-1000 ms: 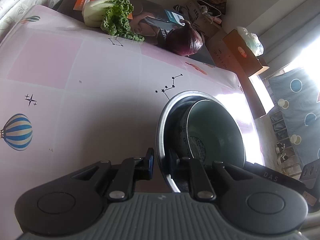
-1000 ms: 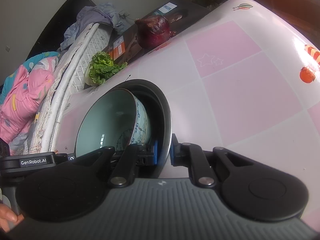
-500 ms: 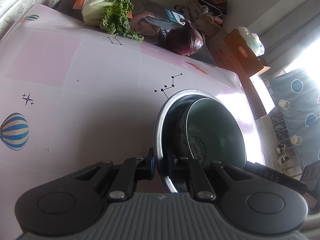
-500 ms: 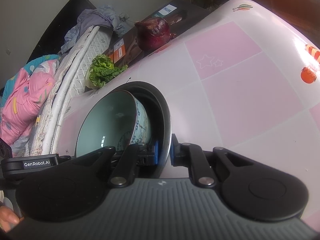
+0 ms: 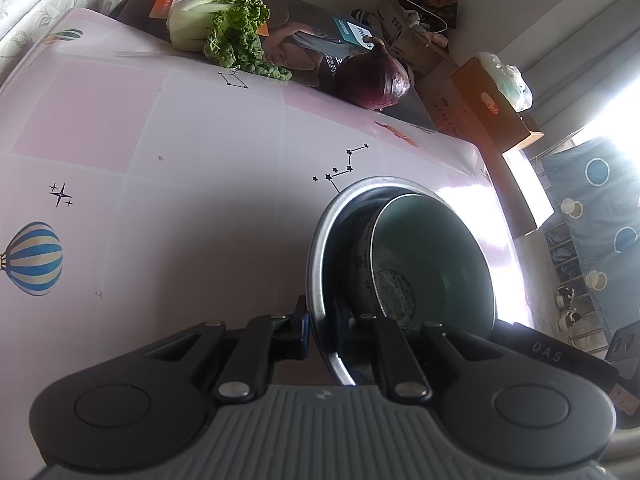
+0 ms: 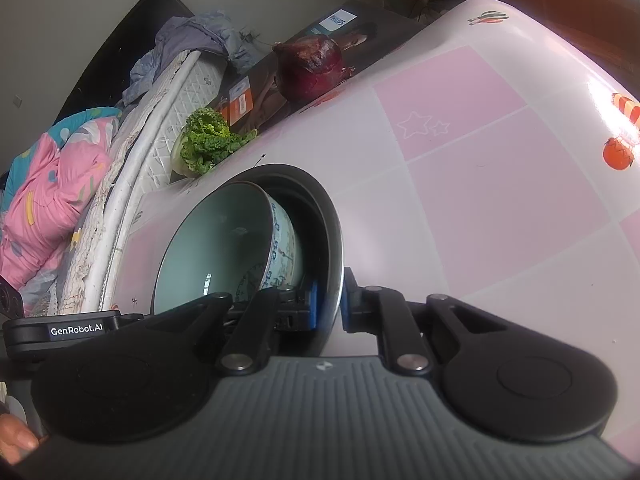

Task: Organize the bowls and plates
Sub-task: 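Lift the steel plate with teal bowl using both tools toward the steel bowl stack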

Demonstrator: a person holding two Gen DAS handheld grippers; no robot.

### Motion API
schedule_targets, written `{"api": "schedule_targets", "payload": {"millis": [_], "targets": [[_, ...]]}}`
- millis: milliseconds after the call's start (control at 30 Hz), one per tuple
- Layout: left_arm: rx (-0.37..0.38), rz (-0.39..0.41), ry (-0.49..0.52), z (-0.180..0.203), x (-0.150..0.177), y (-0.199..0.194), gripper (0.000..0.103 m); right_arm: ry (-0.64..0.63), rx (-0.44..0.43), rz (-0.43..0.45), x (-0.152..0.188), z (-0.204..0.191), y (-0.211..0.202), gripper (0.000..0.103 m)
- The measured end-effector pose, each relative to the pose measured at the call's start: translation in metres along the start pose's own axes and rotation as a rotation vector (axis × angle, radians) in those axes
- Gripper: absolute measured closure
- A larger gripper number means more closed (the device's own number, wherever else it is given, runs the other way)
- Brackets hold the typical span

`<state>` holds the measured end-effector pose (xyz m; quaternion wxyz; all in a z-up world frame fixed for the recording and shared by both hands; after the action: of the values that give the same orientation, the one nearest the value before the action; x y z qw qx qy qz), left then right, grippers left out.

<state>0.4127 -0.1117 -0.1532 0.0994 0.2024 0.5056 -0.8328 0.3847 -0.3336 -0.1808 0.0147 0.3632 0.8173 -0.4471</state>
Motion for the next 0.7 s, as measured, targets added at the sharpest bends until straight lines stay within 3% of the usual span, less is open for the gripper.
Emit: {"api": "schedule_targets", "payload": {"millis": [700], "targets": [[0.002, 0.035, 0.015, 0.007, -0.003, -0.019, 0.092, -0.016, -0.014, 0.025, -0.003, -0.01, -0.018, 0.092]]}}
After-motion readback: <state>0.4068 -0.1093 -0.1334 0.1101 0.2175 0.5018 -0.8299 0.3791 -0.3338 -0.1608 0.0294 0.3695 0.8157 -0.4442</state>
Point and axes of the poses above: each gripper's, at about its wrist camera, not at the fingertips, and y roughly the way its jaws point, z to its right, x to its underside, the point moved 8 cm from there along y, roughly the way its jaws point, and after that the axes turned 9 degrees about y, right-handed, at the moved point
